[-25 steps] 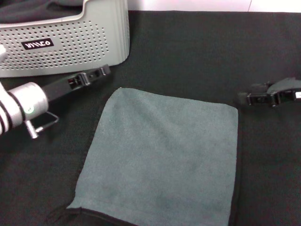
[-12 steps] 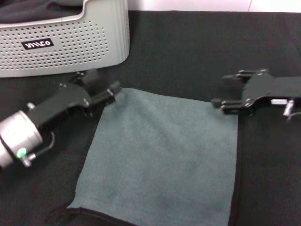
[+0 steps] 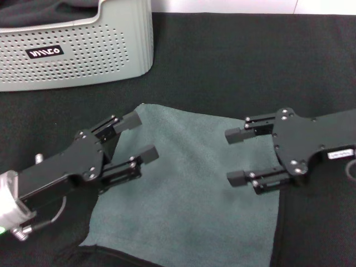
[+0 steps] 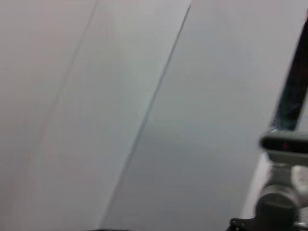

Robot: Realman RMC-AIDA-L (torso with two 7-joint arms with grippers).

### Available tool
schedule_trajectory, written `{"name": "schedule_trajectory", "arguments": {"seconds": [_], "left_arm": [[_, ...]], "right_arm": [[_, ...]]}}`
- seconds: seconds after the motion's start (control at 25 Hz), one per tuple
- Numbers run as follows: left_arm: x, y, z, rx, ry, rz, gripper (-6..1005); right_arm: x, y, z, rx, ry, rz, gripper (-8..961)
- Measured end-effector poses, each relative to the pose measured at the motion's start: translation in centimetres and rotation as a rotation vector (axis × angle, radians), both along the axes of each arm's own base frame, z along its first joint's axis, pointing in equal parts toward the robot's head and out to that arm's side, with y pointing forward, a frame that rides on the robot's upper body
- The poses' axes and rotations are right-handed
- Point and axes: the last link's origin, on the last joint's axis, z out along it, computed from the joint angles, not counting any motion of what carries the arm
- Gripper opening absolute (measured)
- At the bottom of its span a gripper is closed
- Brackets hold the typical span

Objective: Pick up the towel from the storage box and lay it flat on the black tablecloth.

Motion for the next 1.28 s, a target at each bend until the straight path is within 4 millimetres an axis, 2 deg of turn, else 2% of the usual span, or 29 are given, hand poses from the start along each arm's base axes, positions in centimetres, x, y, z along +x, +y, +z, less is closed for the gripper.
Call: {"name": "schedule_trajectory", "arguments": {"seconds": [0.16, 0.32, 0.84, 1.28], "left_arm": [[0.5, -1.1, 0.5, -0.024, -0.051, -0.050, 878], [0.3, -1.7, 0.3, -0.054, -0.045, -0.058, 879], [0.6, -2.3, -1.2, -0.149, -0.021, -0.072, 878], [0.7, -2.1, -1.1, -0.150, -0.023, -0.077, 879]], "right_arm": [[-0.1, -1.2, 1.6, -0.032, 0.055, -0.012, 715], [0.5, -2.3, 2.1, -0.043, 0.053, -0.036, 713], [3.1, -4.0, 1.9, -0.056, 0.058, -0.125, 713], [3.2, -4.1, 1.9, -0.058, 0.061, -0.136, 713]]}}
